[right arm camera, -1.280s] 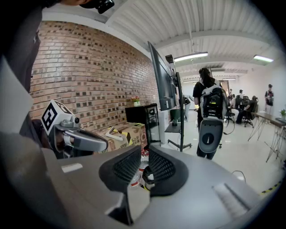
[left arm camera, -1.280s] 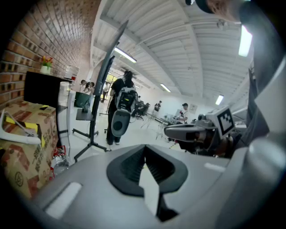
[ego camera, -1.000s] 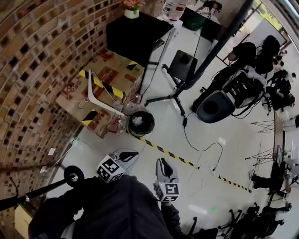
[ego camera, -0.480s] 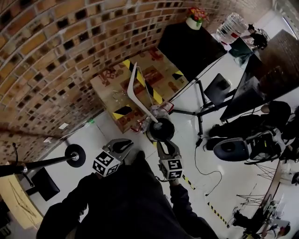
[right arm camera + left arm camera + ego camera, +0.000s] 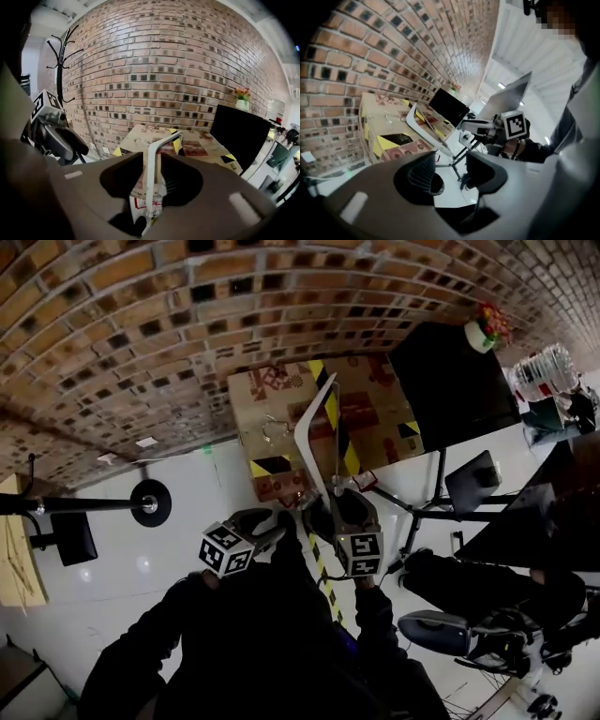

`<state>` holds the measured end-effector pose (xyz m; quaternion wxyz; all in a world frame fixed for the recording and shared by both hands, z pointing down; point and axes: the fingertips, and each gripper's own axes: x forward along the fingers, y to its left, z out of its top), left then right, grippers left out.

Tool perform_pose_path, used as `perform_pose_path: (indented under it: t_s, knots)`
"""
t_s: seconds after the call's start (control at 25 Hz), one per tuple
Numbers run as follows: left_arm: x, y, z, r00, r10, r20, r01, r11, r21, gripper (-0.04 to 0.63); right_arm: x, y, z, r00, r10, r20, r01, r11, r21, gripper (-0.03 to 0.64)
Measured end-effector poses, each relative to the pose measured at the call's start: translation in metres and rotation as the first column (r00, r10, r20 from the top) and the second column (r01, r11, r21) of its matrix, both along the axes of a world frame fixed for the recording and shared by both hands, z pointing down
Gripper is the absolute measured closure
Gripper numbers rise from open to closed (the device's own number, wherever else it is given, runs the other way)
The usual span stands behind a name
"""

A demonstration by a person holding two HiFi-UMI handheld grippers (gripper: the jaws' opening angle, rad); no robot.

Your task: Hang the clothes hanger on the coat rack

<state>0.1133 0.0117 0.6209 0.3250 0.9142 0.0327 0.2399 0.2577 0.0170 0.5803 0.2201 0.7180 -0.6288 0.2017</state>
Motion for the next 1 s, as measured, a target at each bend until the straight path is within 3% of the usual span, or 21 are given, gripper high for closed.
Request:
perform_pose_path:
  t_s: [0.12,0.2,0.36,0.44,0.52,0.64,0.8,0.84,0.92,1.0]
  knots:
    - [0.05,0.01,0.023,0.997,-0.061,0.055,0.067,0.991,-0.114,0.367,0.025,0.0,-0.002,0.999,-0.049,0.015,0.048,0.999,0.011,0.492]
    - [0.081,0.014,0.043,0.988,-0.106,0.113,0.128,0.97,-0.205,0.365,0.041,0.003,-0.002,0.997,-0.08,0.008,0.08,0.997,0.018,0.492]
    - [0.123,0.03,0.093,0.947,-0.174,0.268,0.272,0.879,-0.391,0.322,0.07,0.016,0.006,0.993,-0.118,0.015,0.117,0.993,0.013,0.492]
    - [0.136,0.036,0.107,0.931,-0.202,0.304,0.328,0.83,-0.452,0.322,0.08,0.02,0.011,0.991,-0.134,0.03,0.134,0.991,0.009,0.492]
    - [0.148,0.036,0.114,0.923,-0.222,0.314,0.357,0.8,-0.482,0.322,0.088,0.021,0.015,0.988,-0.151,0.041,0.151,0.989,0.011,0.492]
    - [0.164,0.03,0.125,0.911,-0.246,0.331,0.388,0.784,-0.485,0.322,0.1,0.02,0.019,0.983,-0.174,0.051,0.174,0.985,0.014,0.492]
    - [0.174,0.022,0.141,0.894,-0.28,0.349,0.434,0.733,-0.524,0.322,0.105,0.018,0.019,0.976,-0.208,0.062,0.207,0.978,0.016,0.492]
    - [0.177,0.021,0.14,0.9,-0.279,0.334,0.425,0.731,-0.534,0.329,0.105,0.018,0.021,0.975,-0.215,0.064,0.214,0.977,0.016,0.492]
    - [0.182,0.021,0.134,0.914,-0.279,0.294,0.401,0.735,-0.547,0.416,0.104,0.017,0.023,0.971,-0.229,0.067,0.229,0.973,0.015,0.492]
    - [0.185,0.022,0.128,0.92,-0.289,0.266,0.391,0.734,-0.556,0.434,0.103,0.018,0.025,0.968,-0.243,0.069,0.242,0.97,0.014,0.492]
